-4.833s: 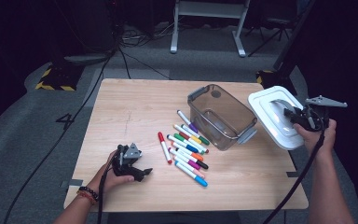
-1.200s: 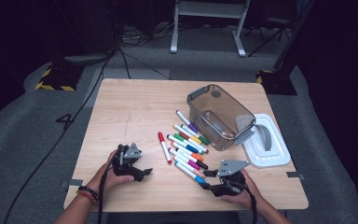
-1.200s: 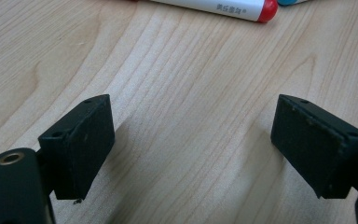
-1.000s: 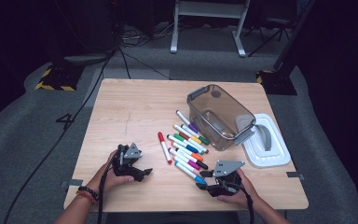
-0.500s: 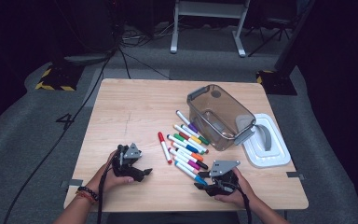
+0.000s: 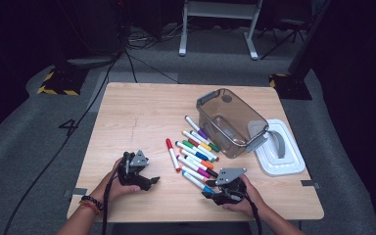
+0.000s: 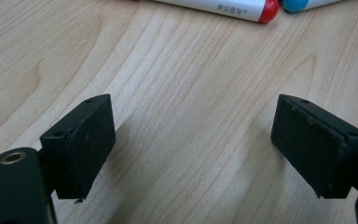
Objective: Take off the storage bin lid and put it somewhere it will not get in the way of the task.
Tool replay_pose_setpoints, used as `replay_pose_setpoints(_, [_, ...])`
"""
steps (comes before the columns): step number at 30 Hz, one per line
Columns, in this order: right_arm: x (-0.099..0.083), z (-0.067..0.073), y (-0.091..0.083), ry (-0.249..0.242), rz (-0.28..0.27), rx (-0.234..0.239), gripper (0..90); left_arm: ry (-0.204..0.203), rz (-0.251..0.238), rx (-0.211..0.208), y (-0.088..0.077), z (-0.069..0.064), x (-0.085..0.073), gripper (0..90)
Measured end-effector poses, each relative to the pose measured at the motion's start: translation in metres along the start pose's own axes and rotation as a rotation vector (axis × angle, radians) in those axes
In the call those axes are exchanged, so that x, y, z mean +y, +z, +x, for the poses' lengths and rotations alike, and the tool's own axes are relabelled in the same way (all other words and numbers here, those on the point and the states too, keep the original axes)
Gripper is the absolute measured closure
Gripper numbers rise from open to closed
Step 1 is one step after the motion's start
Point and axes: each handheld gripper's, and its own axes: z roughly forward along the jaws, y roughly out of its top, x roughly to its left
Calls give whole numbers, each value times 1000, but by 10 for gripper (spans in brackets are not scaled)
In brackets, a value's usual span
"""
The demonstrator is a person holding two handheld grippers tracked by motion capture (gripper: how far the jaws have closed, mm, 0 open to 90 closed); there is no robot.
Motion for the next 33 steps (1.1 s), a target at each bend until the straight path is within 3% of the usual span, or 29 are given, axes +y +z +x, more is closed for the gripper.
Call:
replay_pose_setpoints(5, [0, 1, 8, -1, 43, -8, 602, 0, 0, 0, 0, 0, 0, 141])
replay_pose_setpoints(12, [1, 0, 10, 5, 35, -36, 727, -3, -1, 1, 0, 0, 0, 141])
replay_pose_setpoints(22, [0, 1, 8, -21, 39, -36, 738, -2, 0, 1, 0, 0, 0, 137])
replay_pose_setpoints(33, [5, 1, -5, -51, -6, -10, 738, -2, 1, 3, 0, 0, 0, 137])
